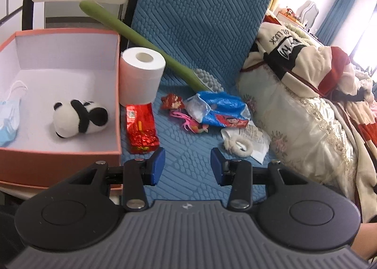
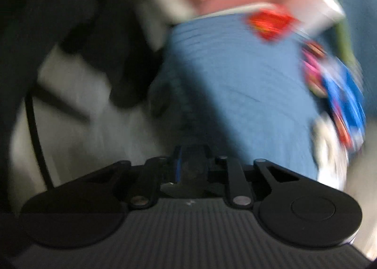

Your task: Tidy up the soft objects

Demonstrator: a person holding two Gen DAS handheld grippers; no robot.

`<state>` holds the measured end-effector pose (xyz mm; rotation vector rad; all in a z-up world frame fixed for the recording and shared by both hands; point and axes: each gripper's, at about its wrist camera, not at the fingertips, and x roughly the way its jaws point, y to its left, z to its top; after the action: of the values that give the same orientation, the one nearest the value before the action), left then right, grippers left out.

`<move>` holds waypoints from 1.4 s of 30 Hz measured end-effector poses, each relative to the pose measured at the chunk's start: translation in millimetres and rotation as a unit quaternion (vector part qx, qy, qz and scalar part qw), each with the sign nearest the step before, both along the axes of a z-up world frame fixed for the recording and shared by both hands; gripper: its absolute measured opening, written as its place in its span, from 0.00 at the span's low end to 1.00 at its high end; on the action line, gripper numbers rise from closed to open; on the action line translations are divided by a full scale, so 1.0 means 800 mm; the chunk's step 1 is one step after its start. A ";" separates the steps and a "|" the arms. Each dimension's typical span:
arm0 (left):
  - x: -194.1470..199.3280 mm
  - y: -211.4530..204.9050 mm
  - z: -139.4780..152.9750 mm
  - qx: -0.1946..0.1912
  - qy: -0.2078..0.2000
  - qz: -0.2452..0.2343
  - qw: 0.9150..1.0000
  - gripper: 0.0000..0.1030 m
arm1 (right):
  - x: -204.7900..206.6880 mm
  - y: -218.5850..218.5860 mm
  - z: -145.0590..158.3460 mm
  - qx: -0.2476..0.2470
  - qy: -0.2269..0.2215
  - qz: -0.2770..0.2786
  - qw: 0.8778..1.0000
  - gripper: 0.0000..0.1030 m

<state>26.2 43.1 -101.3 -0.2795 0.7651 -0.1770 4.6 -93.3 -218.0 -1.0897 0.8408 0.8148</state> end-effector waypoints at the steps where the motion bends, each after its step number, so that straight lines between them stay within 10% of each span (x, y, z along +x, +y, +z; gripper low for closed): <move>1: 0.000 0.005 0.001 -0.004 -0.001 0.002 1.000 0.47 | -0.001 0.009 -0.017 -0.019 0.005 0.018 1.000 0.19; 13: -0.003 0.036 0.012 -0.005 -0.004 0.013 1.000 0.47 | 0.043 0.040 -0.156 -0.102 0.078 0.041 0.991 0.19; 22: 0.011 0.020 0.007 -0.006 0.001 0.008 1.000 0.47 | 0.061 0.015 -0.293 -0.215 0.062 0.027 0.974 0.20; 34: 0.021 -0.025 0.012 0.005 0.006 -0.046 0.999 0.47 | 0.096 0.012 -0.380 -0.256 0.045 -0.024 0.965 0.23; 38: 0.025 -0.037 0.007 0.004 0.015 -0.056 0.998 0.47 | 0.112 0.011 -0.396 -0.252 -0.006 0.039 0.967 0.52; 42: 0.034 -0.044 0.000 0.010 0.025 -0.051 0.998 0.47 | 0.125 0.001 -0.418 -0.264 0.004 0.063 0.962 0.53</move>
<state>53.3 7.6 -101.5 -0.2258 0.8307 -0.2599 104.8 -92.6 -552.7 -1.6252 1.0349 0.7148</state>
